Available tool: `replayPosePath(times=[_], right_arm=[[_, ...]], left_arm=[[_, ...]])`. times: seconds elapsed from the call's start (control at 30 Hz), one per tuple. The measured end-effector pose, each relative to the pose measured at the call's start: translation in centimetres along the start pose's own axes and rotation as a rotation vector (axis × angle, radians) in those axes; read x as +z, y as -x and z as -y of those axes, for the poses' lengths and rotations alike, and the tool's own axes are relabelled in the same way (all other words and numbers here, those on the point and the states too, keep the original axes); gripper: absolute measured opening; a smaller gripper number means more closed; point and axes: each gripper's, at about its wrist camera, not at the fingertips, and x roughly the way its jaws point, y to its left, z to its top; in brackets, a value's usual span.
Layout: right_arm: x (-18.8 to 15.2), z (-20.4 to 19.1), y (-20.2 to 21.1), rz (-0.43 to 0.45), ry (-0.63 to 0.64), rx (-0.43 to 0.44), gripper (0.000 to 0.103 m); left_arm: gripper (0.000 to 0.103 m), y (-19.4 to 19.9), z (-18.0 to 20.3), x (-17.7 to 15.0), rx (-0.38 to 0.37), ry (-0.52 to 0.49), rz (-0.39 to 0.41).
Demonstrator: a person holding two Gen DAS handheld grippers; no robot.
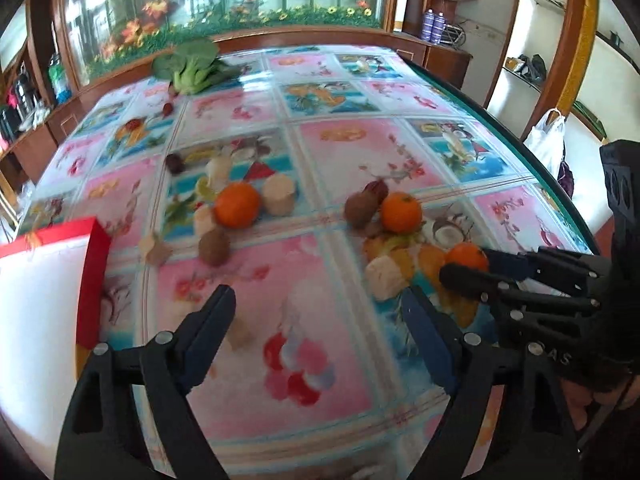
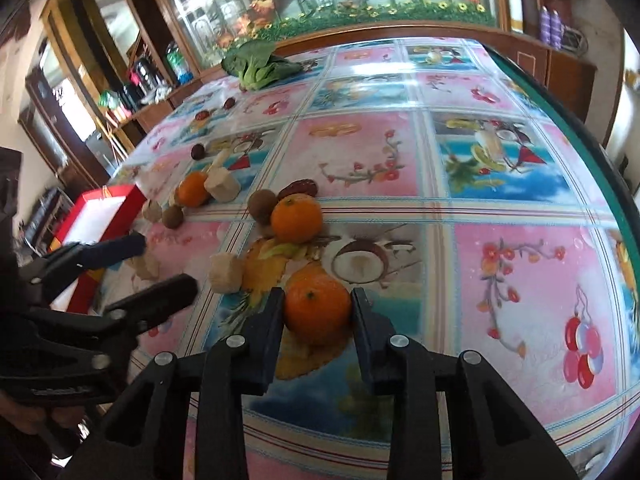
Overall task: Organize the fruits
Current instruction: 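Grasp a mandarin with the right tool while the left tool grasps a beige cube, then carry both held pieces over the red-rimmed tray and open both tools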
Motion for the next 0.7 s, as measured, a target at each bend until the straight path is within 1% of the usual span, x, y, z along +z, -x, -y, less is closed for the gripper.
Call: replayPosePath(times=[0.07,0.1,0.13,0.17,0.23,0.27,0.3,0.33,0.4,0.47,0.5,0.53,0.57,0.6,0.7], right_arm=[[-0.2,0.8,0.8,0.026,-0.024,-0.001,0.032],[-0.2,1.1,1.3,0.044,-0.031,-0.001,0.032],[-0.3,1.4,1.7,0.063,-0.031,-0.007,0.032],[-0.3,1.7,2.2,0.080,-0.030,-0.019,0.032],[-0.3,2.3,2.7,0.090,-0.040,-0.030,0.032],[-0.2,2.5,2.6,0.088,-0.046,-0.027,0.032],[-0.2,2.7,2.6,0.087,-0.051,-0.025,0.032],[-0.2,2.8,2.5,0.086,-0.056,-0.025,0.032],[-0.2,2.9,2.3,0.073,-0.071,-0.012,0.032],[-0.1,2.8,2.0,0.066,-0.074,0.002,0.032],[-0.1,2.6,1.9,0.065,-0.071,0.003,0.032],[-0.1,2.4,2.0,0.066,-0.064,0.001,0.032],[-0.1,2.2,1.9,0.067,-0.060,0.000,0.032],[-0.1,2.1,2.0,0.069,-0.056,-0.001,0.032],[0.0,1.5,1.8,0.065,-0.053,0.009,0.032]], left_arm=[[0.078,-0.7,0.5,0.4,-0.036,0.004,-0.026],[0.076,-1.1,0.8,0.6,-0.056,0.010,-0.041],[0.076,-1.4,1.1,0.7,-0.060,0.007,-0.045],[0.076,-1.9,1.6,0.8,-0.050,-0.004,-0.055],[0.063,-2.7,2.0,0.8,-0.037,-0.008,-0.069],[0.061,-3.2,2.1,0.8,-0.052,0.001,-0.081],[0.059,-3.3,2.1,0.9,-0.048,0.004,-0.080],[0.054,-3.4,2.3,0.9,-0.035,-0.003,-0.065],[0.051,-3.6,2.5,1.1,-0.026,-0.008,-0.063],[0.041,-3.6,2.4,1.0,-0.027,-0.007,-0.055],[0.032,-3.6,2.3,1.0,-0.029,-0.009,-0.052],[0.027,-3.6,2.2,1.1,-0.032,-0.010,-0.051],[0.023,-3.6,2.0,1.0,-0.039,-0.009,-0.048],[0.016,-3.6,2.0,1.0,-0.044,-0.008,-0.047],[0.016,-3.3,1.8,0.7,-0.054,-0.012,-0.035]])
